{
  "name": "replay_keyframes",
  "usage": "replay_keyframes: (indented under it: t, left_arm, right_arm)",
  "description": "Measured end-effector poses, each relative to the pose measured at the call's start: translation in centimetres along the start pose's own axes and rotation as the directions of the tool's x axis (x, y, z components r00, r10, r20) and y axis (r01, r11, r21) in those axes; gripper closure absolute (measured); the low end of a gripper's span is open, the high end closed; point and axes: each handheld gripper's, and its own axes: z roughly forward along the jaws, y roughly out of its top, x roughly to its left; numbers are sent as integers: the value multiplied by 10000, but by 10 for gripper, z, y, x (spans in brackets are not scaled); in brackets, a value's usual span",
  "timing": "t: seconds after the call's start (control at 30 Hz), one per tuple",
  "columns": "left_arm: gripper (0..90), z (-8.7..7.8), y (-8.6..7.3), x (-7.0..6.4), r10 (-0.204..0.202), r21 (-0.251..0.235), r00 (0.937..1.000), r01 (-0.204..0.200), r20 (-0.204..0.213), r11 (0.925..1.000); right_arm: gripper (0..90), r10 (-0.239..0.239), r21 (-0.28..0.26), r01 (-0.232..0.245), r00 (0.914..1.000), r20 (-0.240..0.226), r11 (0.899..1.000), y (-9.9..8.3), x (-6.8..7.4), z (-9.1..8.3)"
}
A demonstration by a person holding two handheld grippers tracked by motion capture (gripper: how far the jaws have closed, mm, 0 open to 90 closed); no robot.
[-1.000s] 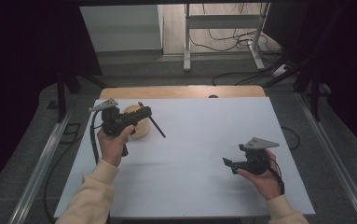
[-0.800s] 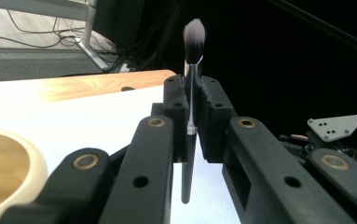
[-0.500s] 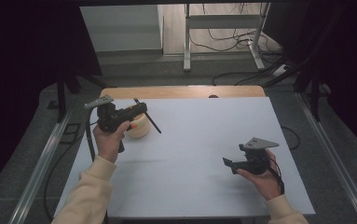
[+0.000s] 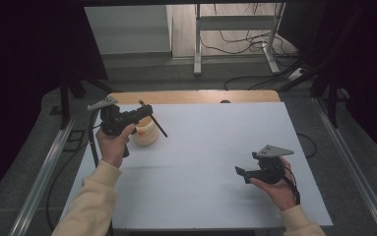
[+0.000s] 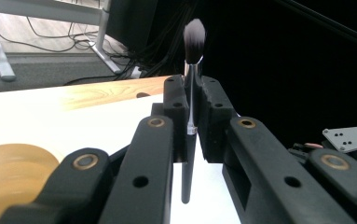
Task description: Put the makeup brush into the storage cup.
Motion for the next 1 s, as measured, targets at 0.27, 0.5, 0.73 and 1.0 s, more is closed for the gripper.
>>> replay_keyframes:
  t: [0.27,0.5,0.73,1.0]
  left_arm:
    - [834,1,4,3,1,18,9999,-1,-122,10000]
    - [833,1,5,8,-102,-18,9994,102,-323,9999]
    - [833,0,7,15,-165,-12,9982,165,-576,9999]
    - [833,-2,8,20,-258,-78,9968,253,-753,9996]
  right_arm:
    - [131,-12,57,12,10000,-14,10000,0,0,1]
    - [131,10,64,-10,10000,-4,10000,0,0,1]
    - [131,-17,106,17,10000,7,9999,-1,0,2]
    - [132,-42,122,42,10000,24,9999,-1,0,2]
